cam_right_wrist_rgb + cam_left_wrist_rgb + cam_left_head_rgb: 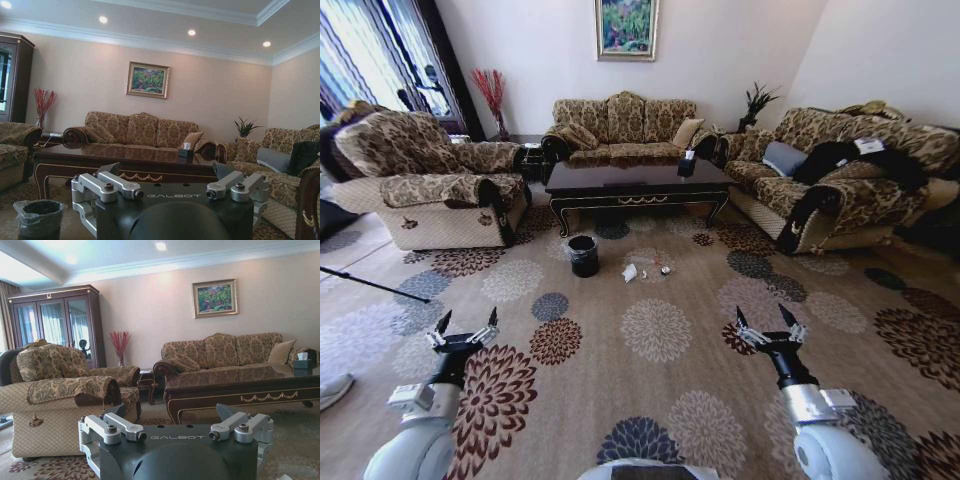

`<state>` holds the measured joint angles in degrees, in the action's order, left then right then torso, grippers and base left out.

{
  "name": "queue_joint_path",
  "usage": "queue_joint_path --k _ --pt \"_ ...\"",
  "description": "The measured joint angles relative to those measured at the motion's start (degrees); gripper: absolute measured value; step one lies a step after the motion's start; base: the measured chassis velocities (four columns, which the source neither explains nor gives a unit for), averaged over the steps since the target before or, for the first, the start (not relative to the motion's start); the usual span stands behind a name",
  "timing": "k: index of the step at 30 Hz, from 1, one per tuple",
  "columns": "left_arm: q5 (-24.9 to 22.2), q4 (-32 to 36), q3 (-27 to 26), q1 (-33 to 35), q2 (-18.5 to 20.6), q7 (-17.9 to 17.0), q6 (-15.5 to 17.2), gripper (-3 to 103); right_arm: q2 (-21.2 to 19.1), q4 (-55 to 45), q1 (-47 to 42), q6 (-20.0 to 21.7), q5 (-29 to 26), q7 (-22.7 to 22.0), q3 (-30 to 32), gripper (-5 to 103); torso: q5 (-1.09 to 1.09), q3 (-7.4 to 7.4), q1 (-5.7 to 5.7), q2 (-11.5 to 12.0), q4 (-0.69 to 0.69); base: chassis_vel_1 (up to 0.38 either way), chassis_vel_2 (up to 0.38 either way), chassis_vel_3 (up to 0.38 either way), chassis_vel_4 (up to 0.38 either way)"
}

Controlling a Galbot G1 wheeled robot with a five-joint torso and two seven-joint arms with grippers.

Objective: Move to the front of the table and pick up the trash from the floor, then place it into the trash bin.

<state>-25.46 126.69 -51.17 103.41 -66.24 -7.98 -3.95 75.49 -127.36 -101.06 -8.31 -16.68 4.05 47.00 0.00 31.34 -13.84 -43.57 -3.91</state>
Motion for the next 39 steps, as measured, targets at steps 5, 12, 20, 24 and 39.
queue_joint_path --k 5,12,20,24,39 --pt "0.1 0.2 0.0 0.5 -0.2 0.1 -0.2 100 0.0 -0.5 0.1 -0.4 0.0 -0.3 -0.1 100 0.0 -0.72 0.54 1.2 0.0 0.0 0.0 0.0 0.0" --pt "0.0 0.2 -0.4 1.1 -0.2 0.2 -0.7 100 -0.1 -0.7 0.0 -0.4 -0.1 -0.4 0.1 100 0.0 -1.65 1.13 2.8 0.0 0.0 0.0 0.0 0.0" --pt "-0.3 -1.2 -0.5 1.5 -0.2 0.6 -1.6 100 0.2 -1.1 -0.5 -0.7 0.7 -0.4 -0.1 100 0.0 -2.85 2.07 4.9 0.0 0.0 0.0 0.0 0.0" --pt "-0.6 -1.6 -0.5 1.4 0.2 0.6 -1.7 100 0.4 -0.8 -0.5 -0.7 0.9 -0.4 -0.1 100 0.0 -3.47 2.44 5.9 0.0 0.0 0.0 0.0 0.0" --pt "-1.1 -1.5 0.1 0.3 0.9 0.6 -0.8 100 1.3 -0.4 -0.3 -0.8 1.8 0.0 -0.2 100 0.0 -5.68 3.88 9.5 -0.01 0.0 0.0 0.0 0.0"
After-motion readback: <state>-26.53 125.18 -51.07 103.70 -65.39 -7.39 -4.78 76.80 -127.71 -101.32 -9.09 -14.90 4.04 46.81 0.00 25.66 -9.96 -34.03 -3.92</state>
